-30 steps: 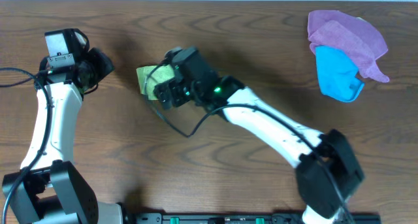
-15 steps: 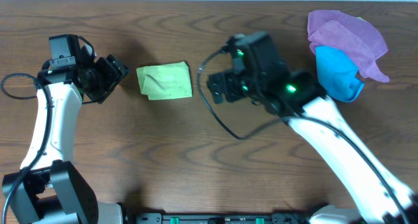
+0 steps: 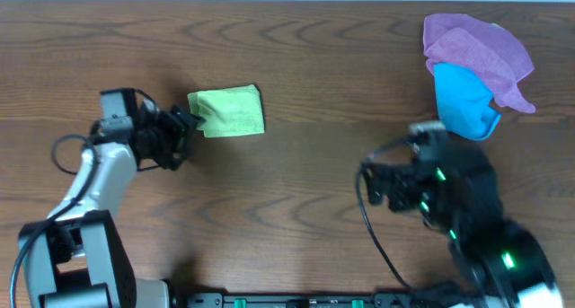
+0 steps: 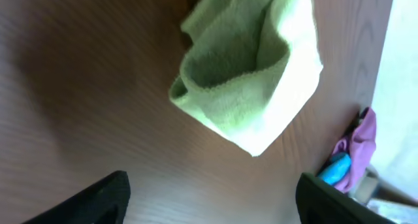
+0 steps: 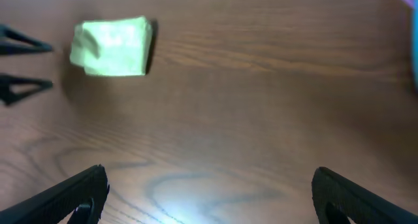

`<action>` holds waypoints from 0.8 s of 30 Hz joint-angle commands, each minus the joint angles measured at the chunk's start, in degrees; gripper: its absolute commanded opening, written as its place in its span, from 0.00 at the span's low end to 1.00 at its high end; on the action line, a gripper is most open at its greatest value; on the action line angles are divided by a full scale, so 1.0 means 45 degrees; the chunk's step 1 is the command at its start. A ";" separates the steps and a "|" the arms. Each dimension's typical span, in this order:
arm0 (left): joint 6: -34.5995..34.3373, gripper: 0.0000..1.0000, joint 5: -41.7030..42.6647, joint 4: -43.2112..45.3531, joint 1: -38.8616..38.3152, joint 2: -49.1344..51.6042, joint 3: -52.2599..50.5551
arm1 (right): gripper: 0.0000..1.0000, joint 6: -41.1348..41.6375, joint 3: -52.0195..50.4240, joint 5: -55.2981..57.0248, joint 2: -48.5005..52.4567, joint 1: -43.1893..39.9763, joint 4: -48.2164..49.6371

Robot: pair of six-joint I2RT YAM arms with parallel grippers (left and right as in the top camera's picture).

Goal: Fold the cloth
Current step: 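Release the bundle and retract the right gripper to the right, then grasp the folded green cloth's edge with the left gripper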

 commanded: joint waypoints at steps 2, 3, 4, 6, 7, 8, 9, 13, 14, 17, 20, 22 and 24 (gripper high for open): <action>-0.2467 0.89 0.0015 0.1666 -0.0709 -0.0068 -0.0947 | 0.99 0.0665 -0.0631 -0.0107 -0.1855 -0.0277 -0.0340; -0.2832 0.91 -0.0194 0.2030 -0.0869 -0.0044 -0.1141 | 0.99 0.0767 -0.0636 -0.0112 -0.2089 -0.0277 -0.0515; -0.3143 0.91 -0.0408 0.2356 -0.1030 -0.0015 -0.1311 | 0.99 0.0874 -0.0636 -0.0121 -0.2278 -0.0277 -0.0685; -0.3521 0.92 -0.0889 0.2720 -0.1345 0.0078 -0.1515 | 0.99 0.1015 -0.0636 -0.0214 -0.2540 -0.0277 -0.1010; -0.3677 0.93 -0.1171 0.2754 -0.1496 0.0126 -0.1540 | 0.99 0.1083 -0.0636 -0.0325 -0.2618 -0.0277 -0.1156; -0.3687 0.94 -0.1379 0.2841 -0.1622 0.0185 -0.1540 | 0.99 0.1083 -0.0636 -0.0466 -0.2642 -0.0277 -0.1263; -0.3696 0.94 -0.1496 0.2948 -0.1710 0.0248 -0.1540 | 0.99 0.1083 -0.0636 -0.0593 -0.2637 -0.0277 -0.1350; -0.4260 0.96 -0.2025 0.3551 -0.1904 0.0665 -0.1540 | 0.99 0.1137 -0.0636 -0.0933 -0.2637 -0.0277 -0.1583; -0.4357 0.96 -0.2035 0.3687 -0.1904 0.0816 -0.1540 | 0.99 0.1137 -0.0636 -0.0976 -0.2637 -0.0277 -0.1588; -0.4648 0.96 -0.1996 0.4070 -0.1909 0.1277 -0.1540 | 0.99 0.1171 -0.0636 -0.1030 -0.2637 -0.0277 -0.1588; -0.4687 0.95 -0.1991 0.4459 -0.1923 0.1593 -0.1540 | 0.99 0.1166 -0.0631 -0.1030 -0.2637 -0.0277 -0.1588; -0.4687 0.95 -0.2006 0.4745 -0.1957 0.1715 -0.1540 | 0.99 0.1166 -0.0631 -0.1030 -0.2637 -0.0277 -0.1583; -0.4692 0.91 -0.2132 0.4945 -0.2001 0.1768 -0.1540 | 0.99 0.1166 -0.0631 -0.1039 -0.2637 -0.0277 -0.1588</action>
